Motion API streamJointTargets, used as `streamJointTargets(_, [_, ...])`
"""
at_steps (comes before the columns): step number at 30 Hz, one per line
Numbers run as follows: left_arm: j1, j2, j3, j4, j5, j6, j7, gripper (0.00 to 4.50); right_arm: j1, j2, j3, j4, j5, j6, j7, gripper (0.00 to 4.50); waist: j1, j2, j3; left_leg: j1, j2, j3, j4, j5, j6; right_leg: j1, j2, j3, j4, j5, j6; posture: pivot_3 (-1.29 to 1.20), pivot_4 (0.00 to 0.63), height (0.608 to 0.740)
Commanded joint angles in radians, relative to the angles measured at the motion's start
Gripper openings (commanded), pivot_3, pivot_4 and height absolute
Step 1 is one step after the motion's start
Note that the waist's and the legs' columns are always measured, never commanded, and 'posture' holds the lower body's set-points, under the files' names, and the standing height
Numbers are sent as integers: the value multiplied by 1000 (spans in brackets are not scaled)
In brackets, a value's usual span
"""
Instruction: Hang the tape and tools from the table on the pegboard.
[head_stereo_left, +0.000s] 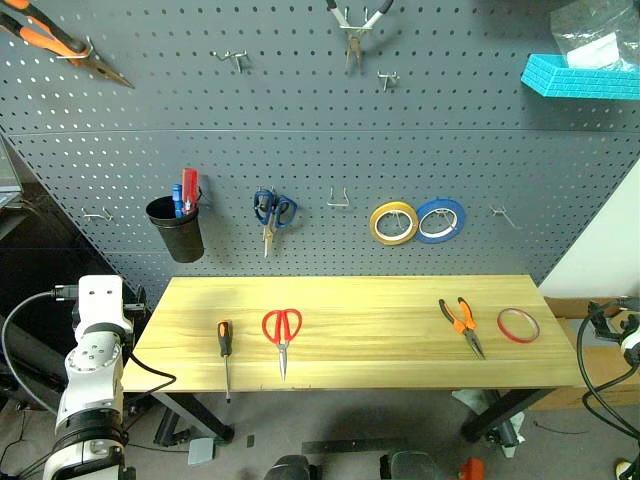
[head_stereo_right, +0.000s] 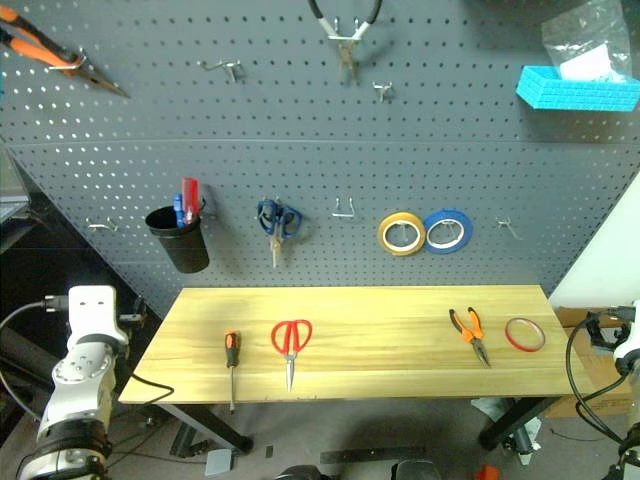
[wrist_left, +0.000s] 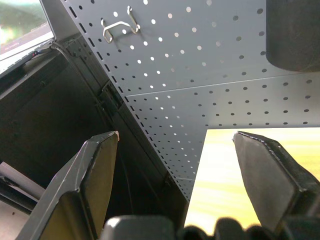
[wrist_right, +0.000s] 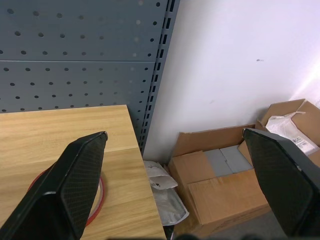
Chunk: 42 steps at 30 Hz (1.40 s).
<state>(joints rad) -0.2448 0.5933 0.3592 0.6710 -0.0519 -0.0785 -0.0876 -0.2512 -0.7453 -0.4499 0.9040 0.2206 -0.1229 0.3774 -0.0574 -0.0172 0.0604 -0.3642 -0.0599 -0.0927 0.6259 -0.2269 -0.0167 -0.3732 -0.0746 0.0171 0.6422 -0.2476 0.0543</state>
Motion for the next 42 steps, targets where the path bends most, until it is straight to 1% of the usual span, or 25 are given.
streamJointTargets(1, [-20, 24, 6, -18, 4, -21, 11, 3896, -22, -28, -13, -20, 7, -9, 1, 4500, 0, 0, 0, 0, 0, 0, 0, 0, 0, 0, 0, 0, 0, 0, 0, -86, 0, 740])
streamJointTargets(9, [-4, 30, -1, -28, 18, -23, 12, 3896, -12, -21, -12, -33, 10, -4, 5, 4500, 0, 0, 0, 0, 0, 0, 0, 0, 0, 0, 0, 0, 0, 0, 0, -84, 0, 740])
streamJointTargets(13, [28, 16, 11, -83, -9, 6, -11, 3896, 12, -1, 9, -98, 6, 12, 27, 4500, -1, 0, 1, 0, 0, 0, 0, 0, 0, 0, 0, 0, 0, 0, 0, -90, 16, 740])
streamJointTargets(16, [64, -7, 35, -170, -46, 58, -8, 3896, 38, 22, 26, -191, 13, 54, 45, 4500, -1, -3, 8, 0, 1, 0, 0, 0, 0, 0, 0, 0, 0, 0, 0, -94, 42, 740])
streamJointTargets(18, [99, -38, 40, -276, -76, 119, -2, 3896, 59, 42, 48, -274, 12, 107, 52, 4500, 0, -3, 15, 0, 1, -1, 1, 0, 0, 0, 0, 0, 1, -1, -1, -95, 64, 740])
streamJointTargets(19, [111, -52, 36, -321, -77, 151, 3, 3896, 65, 48, 57, -301, 8, 123, 51, 4500, 0, -4, 18, 0, 1, -1, 1, 0, -1, 0, 0, 0, 1, -1, -1, -95, 64, 740])
streamJointTargets(20, [124, -60, 32, -362, -74, 180, 8, 3896, 78, 55, 62, -338, 8, 143, 48, 4500, 0, -4, 21, -1, 1, -2, 1, 0, -1, 0, 0, 0, 1, -1, -1, -97, 91, 740])
streamJointTargets(22, [135, -88, 15, -449, -56, 250, 40, 3896, 99, 66, 75, -413, -2, 196, 30, 4500, 2, -5, 47, 0, 1, -2, 2, -1, -2, 1, -1, 0, 1, -1, -2, -101, 122, 740])
streamJointTargets(24, [136, -122, -9, -534, -64, 301, 38, 3896, 118, 73, 87, -483, 2, 266, 27, 4500, 4, -5, 65, -2, 1, -3, 2, -2, -3, 0, -2, 0, 1, -1, -1, -110, 151, 740])
streamJointTargets(25, [127, -140, -35, -581, -64, 335, 32, 3896, 127, 73, 97, -519, 3, 311, 31, 4500, 6, -4, 78, -2, 1, -3, 2, -1, -2, 0, -2, 0, 1, -1, -1, -120, 176, 740])
streamJointTargets(26, [119, -153, -61, -619, -59, 365, 29, 3896, 136, 72, 108, -550, 4, 350, 39, 4500, 9, -4, 92, -3, 1, -3, 2, -1, -2, 0, -3, 0, 1, -1, -1, -126, 187, 740])
streamJointTargets(27, [105, -152, -125, -658, -37, 399, -7, 3896, 140, 69, 126, -585, 3, 402, 50, 4500, 11, -5, 105, -4, 1, -3, 3, 0, -1, -1, -3, 0, 1, -1, -1, -139, 210, 740])
streamJointTargets(29, [88, -138, -203, -714, -28, 437, -78, 3896, 148, 67, 150, -652, 5, 482, 61, 4500, 13, -7, 123, -7, 1, -4, 3, 0, -1, -3, -2, -1, 1, -1, -1, -158, 238, 740])
streamJointTargets(31, [69, -120, -270, -759, -31, 451, -161, 3896, 145, 63, 175, -697, 4, 545, 77, 4500, 9, -7, 137, -18, 1, -3, 4, 0, -1, -14, 0, -2, 2, 2, 4, -164, 253, 740])
streamJointTargets(32, [53, -113, -315, -782, -38, 459, -217, 3896, 134, 60, 190, -703, -1, 576, 81, 4500, 6, -7, 144, -21, 1, -2, 4, 0, -1, -17, 0, -2, 1, 3, 4, -167, 265, 740])
streamJointTargets(33, [19, -111, -384, -815, -65, 482, -307, 3896, 99, 61, 204, -681, 2, 611, 91, 4500, 2, -7, 153, -22, 1, -1, 4, 0, -1, -18, -1, -2, 1, 4, 3, -173, 277, 740])
streamJointTargets(34, [-3, -108, -427, -838, -87, 500, -370, 3896, 76, 62, 212, -669, 5, 638, 97, 4500, 0, -7, 164, -22, 1, -1, 4, -2, 0, -18, -1, -2, 1, 5, 0, -175, 282, 740])
streamJointTargets(36, [-48, -102, -517, -881, -104, 493, -486, 3896, 6, 64, 233, -593, -15, 655, 94, 4500, -5, -5, 179, -24, 1, 2, 4, -3, 1, -20, -1, -1, 1, 5, 0, -178, 291, 740])
streamJointTargets(39, [-85, -93, -583, -917, -120, 504, -582, 3896, -81, 68, 244, -487, -35, 655, 75, 4500, -20, -7, 191, -35, 1, 7, 5, -3, 2, -33, -1, 2, 2, 6, 0, -174, 299, 740])
streamJointTargets(42, [-141, -102, -650, -933, -134, 496, -676, 3896, -199, 67, 273, -294, -65, 603, 96, 4500, -30, -8, 205, -35, 2, 7, 4, -3, 3, -34, -1, 1, 3, 6, 0, -168, 310, 740])
